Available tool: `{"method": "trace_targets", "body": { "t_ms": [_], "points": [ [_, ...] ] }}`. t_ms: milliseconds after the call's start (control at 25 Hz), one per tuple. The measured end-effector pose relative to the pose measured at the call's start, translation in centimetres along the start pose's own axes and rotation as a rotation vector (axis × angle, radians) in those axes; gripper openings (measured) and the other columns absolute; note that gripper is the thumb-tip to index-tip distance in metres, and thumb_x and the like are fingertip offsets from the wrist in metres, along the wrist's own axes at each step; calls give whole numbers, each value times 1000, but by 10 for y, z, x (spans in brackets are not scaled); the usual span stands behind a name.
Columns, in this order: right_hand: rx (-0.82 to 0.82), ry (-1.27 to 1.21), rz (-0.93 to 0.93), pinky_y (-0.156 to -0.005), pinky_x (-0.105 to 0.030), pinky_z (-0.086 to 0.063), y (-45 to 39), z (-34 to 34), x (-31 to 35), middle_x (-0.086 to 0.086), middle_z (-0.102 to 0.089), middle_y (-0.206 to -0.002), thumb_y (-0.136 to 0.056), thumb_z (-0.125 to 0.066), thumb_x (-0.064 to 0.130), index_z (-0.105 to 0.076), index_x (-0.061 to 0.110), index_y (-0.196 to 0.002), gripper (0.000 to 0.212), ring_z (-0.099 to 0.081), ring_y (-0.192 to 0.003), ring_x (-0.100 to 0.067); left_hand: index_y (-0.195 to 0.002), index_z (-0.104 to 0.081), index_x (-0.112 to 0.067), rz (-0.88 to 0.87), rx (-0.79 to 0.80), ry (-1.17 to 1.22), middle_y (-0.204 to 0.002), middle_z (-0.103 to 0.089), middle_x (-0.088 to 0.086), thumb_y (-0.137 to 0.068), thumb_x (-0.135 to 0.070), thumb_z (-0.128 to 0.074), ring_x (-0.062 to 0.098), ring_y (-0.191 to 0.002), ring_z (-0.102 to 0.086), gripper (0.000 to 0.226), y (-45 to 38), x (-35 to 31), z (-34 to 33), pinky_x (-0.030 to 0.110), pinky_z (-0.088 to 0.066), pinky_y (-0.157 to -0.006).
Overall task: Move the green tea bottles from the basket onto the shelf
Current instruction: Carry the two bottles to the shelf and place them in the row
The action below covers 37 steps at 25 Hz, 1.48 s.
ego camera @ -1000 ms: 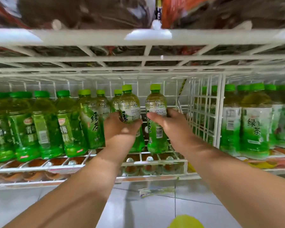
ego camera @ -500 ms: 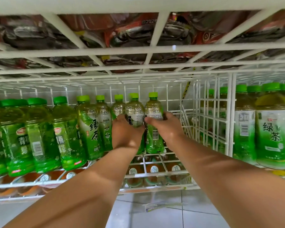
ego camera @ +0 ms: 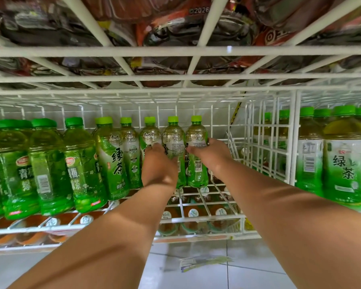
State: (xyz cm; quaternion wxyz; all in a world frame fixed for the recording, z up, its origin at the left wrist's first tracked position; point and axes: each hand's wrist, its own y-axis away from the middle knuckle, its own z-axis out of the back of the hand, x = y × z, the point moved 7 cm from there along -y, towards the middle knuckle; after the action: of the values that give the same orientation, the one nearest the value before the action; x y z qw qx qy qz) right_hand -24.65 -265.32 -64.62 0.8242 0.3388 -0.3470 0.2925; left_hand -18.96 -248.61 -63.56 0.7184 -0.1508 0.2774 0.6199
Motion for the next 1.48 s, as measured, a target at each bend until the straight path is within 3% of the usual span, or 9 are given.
{"method": "trace_targets", "body": {
  "t_ms": [120,280,400,520,720,1080,1200,1360,1480],
  "points": [
    [33,34,-18,-76,-29,-44,8,3,0,-6,-69,-120,-86,-78,46,-61,18,-111,42,-63,-93,-23,-130,-56,-8,-1,29,18,-132,-52,11,-92,-34,-70,30,-109,-63,48,3,3,-2,39,-55,-93],
    [40,168,-15,-78,-31,-47,21,6,-2,-6,-62,-120,-89,-74,49,-53,9,-133,63,-61,-98,-24,-141,-51,-18,-57,103,-62,-143,-48,8,-90,-44,-70,29,-126,-55,60,8,11,2,41,-51,-100],
    [40,349,76,-104,-38,-47,35,5,-3,-13,-46,-149,-89,-72,52,-35,12,-153,85,-50,-133,-31,-149,-39,-25,-189,151,-301,-152,-38,7,-93,-50,-60,29,-138,-41,65,21,12,14,44,-46,-105],
    [72,644,263,-124,-41,-25,59,5,11,-10,-15,-169,-94,-62,57,-12,17,-163,94,-19,-155,-30,-157,-20,-33,-305,135,-470,-163,-17,3,-95,-56,-51,29,-151,-18,72,41,11,30,49,-34,-115],
    [102,926,441,-126,-38,-4,94,24,33,3,11,-171,-100,-37,65,1,28,-164,83,6,-158,-21,-160,-19,-31,-440,1,-572,-169,-5,5,-94,-62,-45,32,-155,-4,78,73,0,63,48,-9,-123],
    [121,980,476,-124,-39,6,149,59,48,7,19,-169,-100,-26,68,9,33,-162,79,16,-156,-18,-155,22,-35,-325,160,-843,-159,37,0,-96,-69,-10,28,-149,29,75,111,-33,110,49,8,-123],
    [165,982,471,-126,-41,3,178,74,53,4,18,-170,-101,-29,66,10,30,-162,81,13,-157,-22,-155,23,-34,-300,168,-881,-159,35,3,-95,-70,-6,30,-150,27,75,136,-43,126,51,8,-123],
    [167,993,514,-127,-47,-11,248,125,61,-5,-2,-172,-102,-33,62,-1,25,-164,79,-3,-158,-28,-160,2,-32,-281,86,-878,-169,1,7,-94,-71,-4,31,-155,5,77,200,-62,177,52,0,-124],
    [192,1016,481,-128,-47,-9,312,166,70,-5,3,-172,-102,-30,61,1,22,-164,79,2,-158,-27,-161,-3,-32,-282,70,-833,-169,4,4,-93,-71,-5,30,-155,4,79,260,-80,232,51,-2,-124]
  ]
}}
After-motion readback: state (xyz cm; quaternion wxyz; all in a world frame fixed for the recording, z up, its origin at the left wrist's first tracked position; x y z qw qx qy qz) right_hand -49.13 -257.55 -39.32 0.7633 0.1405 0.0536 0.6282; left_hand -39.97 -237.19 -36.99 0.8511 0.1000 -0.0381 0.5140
